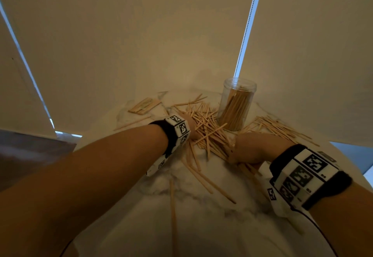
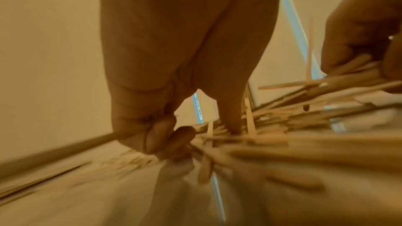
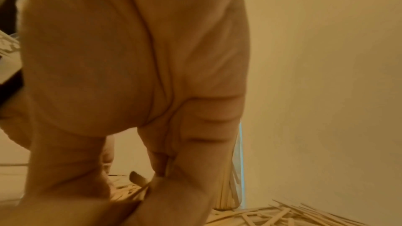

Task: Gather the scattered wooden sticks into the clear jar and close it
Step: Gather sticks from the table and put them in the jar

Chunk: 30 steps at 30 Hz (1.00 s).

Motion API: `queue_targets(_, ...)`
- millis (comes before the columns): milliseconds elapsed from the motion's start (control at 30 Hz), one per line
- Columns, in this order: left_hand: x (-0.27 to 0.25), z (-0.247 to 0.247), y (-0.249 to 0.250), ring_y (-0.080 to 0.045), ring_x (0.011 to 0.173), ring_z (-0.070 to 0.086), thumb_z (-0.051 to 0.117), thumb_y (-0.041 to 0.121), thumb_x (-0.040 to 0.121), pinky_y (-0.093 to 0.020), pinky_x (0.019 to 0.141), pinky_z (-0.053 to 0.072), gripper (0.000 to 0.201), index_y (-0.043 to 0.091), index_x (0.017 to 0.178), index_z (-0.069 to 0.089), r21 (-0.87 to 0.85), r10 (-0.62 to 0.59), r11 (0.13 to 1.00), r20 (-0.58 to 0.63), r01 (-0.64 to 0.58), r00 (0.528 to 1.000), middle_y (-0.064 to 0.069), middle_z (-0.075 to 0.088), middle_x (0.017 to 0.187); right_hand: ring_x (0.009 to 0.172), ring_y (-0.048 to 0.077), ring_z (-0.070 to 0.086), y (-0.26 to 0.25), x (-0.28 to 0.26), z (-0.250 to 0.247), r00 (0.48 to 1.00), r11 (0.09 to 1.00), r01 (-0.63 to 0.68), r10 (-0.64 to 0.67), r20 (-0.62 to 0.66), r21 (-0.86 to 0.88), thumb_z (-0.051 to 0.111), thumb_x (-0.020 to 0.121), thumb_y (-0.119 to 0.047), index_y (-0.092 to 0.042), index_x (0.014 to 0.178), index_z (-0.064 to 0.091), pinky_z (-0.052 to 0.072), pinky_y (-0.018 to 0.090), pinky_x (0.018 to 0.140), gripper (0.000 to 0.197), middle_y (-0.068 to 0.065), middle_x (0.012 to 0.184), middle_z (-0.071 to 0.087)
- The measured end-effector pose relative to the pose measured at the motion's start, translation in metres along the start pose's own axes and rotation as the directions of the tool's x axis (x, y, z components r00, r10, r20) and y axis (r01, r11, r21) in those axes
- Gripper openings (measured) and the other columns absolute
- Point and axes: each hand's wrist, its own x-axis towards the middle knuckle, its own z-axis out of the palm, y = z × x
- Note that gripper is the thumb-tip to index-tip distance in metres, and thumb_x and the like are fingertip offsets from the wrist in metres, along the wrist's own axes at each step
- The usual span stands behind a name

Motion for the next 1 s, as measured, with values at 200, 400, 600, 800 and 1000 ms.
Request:
queue_targets(200,-0.005,-0.013,-0.001,-0.027,0.114,0.064,0.068,0.034,0.093,-0.033,0.09,0.051,0.039,0.005,0.119,0.066,-0.078,-0.005,0.997,-0.019,0.003,1.0,-0.008,0.067,0.114,0.056,0.013,0.057,-0.003,0.001,0.003,1.0,1.0,0.006,-0.006,0.01,0.03,0.075,0.082,-0.033,-0.016,0.06,0.058,0.057,0.031,0.071,0.032,-0.001,0.061,0.06)
queue_targets(400,-0.005,-0.013,0.005,-0.027,0.113,0.062,0.065,0.041,0.094,-0.035,0.09,0.051,0.045,0.005,0.121,0.065,-0.031,-0.038,0.999,0.055,0.04,0.998,-0.01,0.066,0.12,0.057,0.014,0.061,-0.014,0.003,0.004,0.999,0.999,-0.005,0.004,0.035,0.033,0.071,0.083,-0.025,-0.013,0.057,0.061,0.057,0.029,0.068,0.031,-0.004,0.048,0.062)
queue_targets(600,-0.022,-0.02,-0.008,-0.03,0.13,0.053,0.038,0.025,0.107,-0.033,0.102,0.043,0.042,0.0,0.137,0.053,-0.204,-0.059,0.977,0.052,0.068,0.997,-0.018,0.055,0.142,0.048,0.011,0.056,-0.006,-0.006,-0.001,1.0,0.995,-0.012,0.011,0.008,0.098,0.068,0.084,-0.025,-0.014,0.054,0.06,0.05,0.024,0.053,0.033,-0.009,0.034,0.054)
queue_targets(800,-0.015,-0.018,-0.039,-0.014,0.051,0.049,0.031,0.01,0.106,-0.017,0.04,0.038,0.032,0.001,0.092,0.058,-0.497,-0.11,0.855,0.105,0.148,0.988,-0.007,0.057,0.065,0.054,0.015,0.063,0.001,-0.017,-0.008,1.0,0.973,0.018,-0.017,-0.007,0.228,0.067,0.085,-0.025,-0.003,0.08,0.073,0.057,0.029,0.067,0.023,0.0,0.062,0.07)
queue_targets(1000,-0.016,-0.017,-0.052,-0.023,0.063,0.052,0.042,0.012,0.102,-0.027,0.056,0.037,0.033,0.006,0.086,0.07,-0.724,-0.124,0.655,0.177,0.214,0.976,-0.012,0.075,0.087,0.068,0.021,0.073,0.006,-0.022,-0.021,0.995,0.93,0.079,-0.051,-0.087,0.36,0.071,0.085,-0.023,0.002,0.086,0.073,0.062,0.041,0.078,0.025,0.006,0.071,0.073)
